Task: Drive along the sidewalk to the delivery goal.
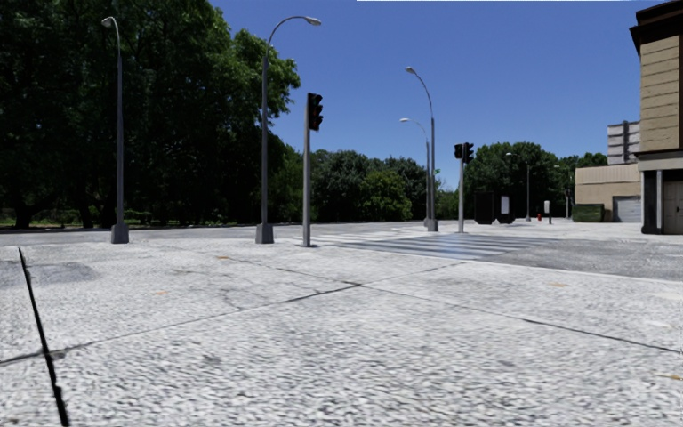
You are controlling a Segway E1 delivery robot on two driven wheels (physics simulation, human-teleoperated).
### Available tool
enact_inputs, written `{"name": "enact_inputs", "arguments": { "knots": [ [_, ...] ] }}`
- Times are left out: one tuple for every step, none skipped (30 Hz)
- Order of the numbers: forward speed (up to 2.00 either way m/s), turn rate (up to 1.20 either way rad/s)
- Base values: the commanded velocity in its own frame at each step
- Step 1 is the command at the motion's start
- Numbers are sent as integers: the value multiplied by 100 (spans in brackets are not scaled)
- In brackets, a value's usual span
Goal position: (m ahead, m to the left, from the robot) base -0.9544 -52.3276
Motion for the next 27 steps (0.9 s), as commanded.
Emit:
{"name": "enact_inputs", "arguments": {
  "knots": [
    [200, 0],
    [200, 0],
    [200, 0],
    [200, 0],
    [200, 0],
    [200, 0],
    [200, 0],
    [200, 0],
    [200, 0],
    [200, 0],
    [200, 0],
    [200, 0],
    [200, 0],
    [200, 0],
    [200, 0],
    [200, 0],
    [200, 0],
    [200, 0],
    [200, 0],
    [200, 0],
    [200, 0],
    [200, 0],
    [200, 0],
    [200, 0],
    [200, 0],
    [200, 0],
    [200, 0]
  ]
}}
